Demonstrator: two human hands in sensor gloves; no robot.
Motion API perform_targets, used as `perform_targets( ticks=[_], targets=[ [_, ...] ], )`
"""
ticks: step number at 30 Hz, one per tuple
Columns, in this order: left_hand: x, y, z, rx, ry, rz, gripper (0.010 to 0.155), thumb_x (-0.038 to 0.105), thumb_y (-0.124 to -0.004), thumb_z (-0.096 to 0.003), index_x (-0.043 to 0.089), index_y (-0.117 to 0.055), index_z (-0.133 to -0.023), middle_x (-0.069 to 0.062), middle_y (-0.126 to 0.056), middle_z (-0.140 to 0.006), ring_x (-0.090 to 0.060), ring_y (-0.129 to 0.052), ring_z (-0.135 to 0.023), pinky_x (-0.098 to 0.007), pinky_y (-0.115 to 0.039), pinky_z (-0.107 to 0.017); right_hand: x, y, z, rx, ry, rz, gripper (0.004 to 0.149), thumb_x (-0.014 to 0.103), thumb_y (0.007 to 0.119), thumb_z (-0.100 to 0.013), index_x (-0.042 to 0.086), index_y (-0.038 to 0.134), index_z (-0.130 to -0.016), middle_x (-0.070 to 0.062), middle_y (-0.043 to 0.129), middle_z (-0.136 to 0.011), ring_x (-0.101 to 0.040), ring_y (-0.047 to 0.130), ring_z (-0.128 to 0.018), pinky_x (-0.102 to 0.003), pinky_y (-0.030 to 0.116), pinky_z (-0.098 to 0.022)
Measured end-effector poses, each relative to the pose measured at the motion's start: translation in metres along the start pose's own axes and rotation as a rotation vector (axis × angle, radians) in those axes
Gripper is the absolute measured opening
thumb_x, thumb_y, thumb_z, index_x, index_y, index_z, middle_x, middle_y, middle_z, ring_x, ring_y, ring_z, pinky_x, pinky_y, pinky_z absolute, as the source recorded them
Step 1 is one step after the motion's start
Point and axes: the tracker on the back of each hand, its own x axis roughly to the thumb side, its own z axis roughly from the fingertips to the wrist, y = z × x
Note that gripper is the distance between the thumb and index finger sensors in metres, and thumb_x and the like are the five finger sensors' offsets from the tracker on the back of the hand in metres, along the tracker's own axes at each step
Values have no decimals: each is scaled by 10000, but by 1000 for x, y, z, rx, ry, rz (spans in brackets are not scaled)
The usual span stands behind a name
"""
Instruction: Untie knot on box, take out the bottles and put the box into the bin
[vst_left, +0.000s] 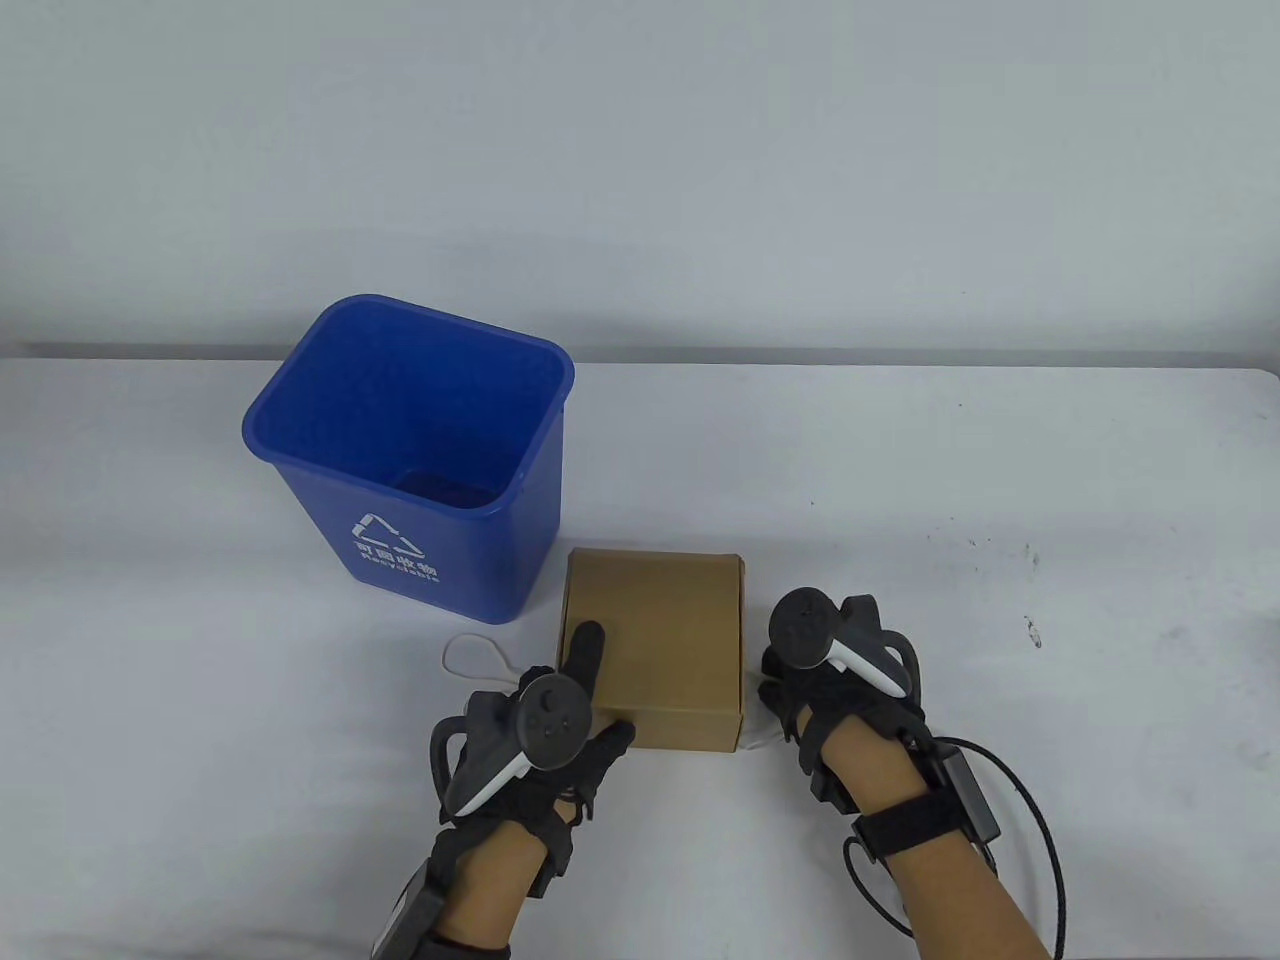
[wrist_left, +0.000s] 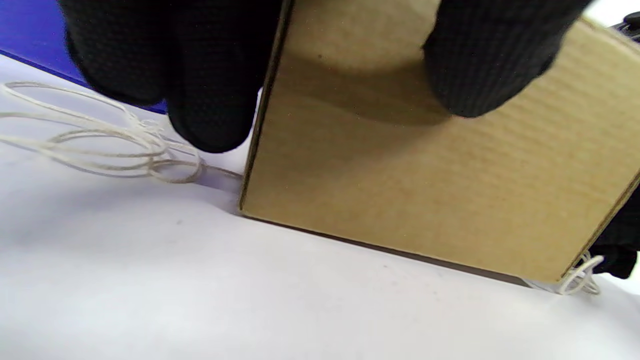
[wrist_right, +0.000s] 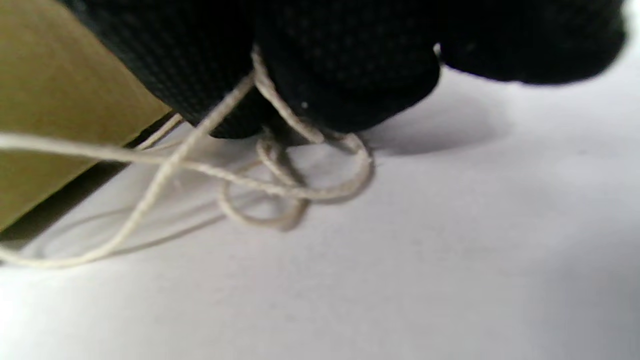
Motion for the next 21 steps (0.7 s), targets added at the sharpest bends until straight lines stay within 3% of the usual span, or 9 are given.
perform_targets(
  ticks=[7, 11, 21],
  targets=[
    [0, 0, 1, 7, 12, 7, 952, 625, -734, -464, 349, -60, -1077, -281, -598, -952, -415, -919, -745, -611, -748, -595, 11, 7, 9, -27, -24, 91, 378, 319, 804, -470, 134, 765, -797, -42, 826, -628, -79, 908, -304, -332, 842, -223],
    [1, -1, 1, 7, 13, 14, 947, 626, -722, -468, 345, -53, -1076, -271, -595, -956, -417, -921, -742, -612, -750, -593, 25, 18, 21, -59, -49, 236, 395, 309, 738, -477, 117, 700, -821, -54, 786, -643, -74, 886, -326, -332, 837, -238],
    [-4, 0, 0, 14, 19, 63, 946, 625, -716, -468, 321, -64, -1082, -292, -611, -944, -424, -930, -729, -613, -755, -584, 29, 25, 37, -24, -147, 203, 406, 310, 753, -472, 113, 695, -822, -54, 789, -635, -75, 892, -319, -335, 840, -239]
  ],
)
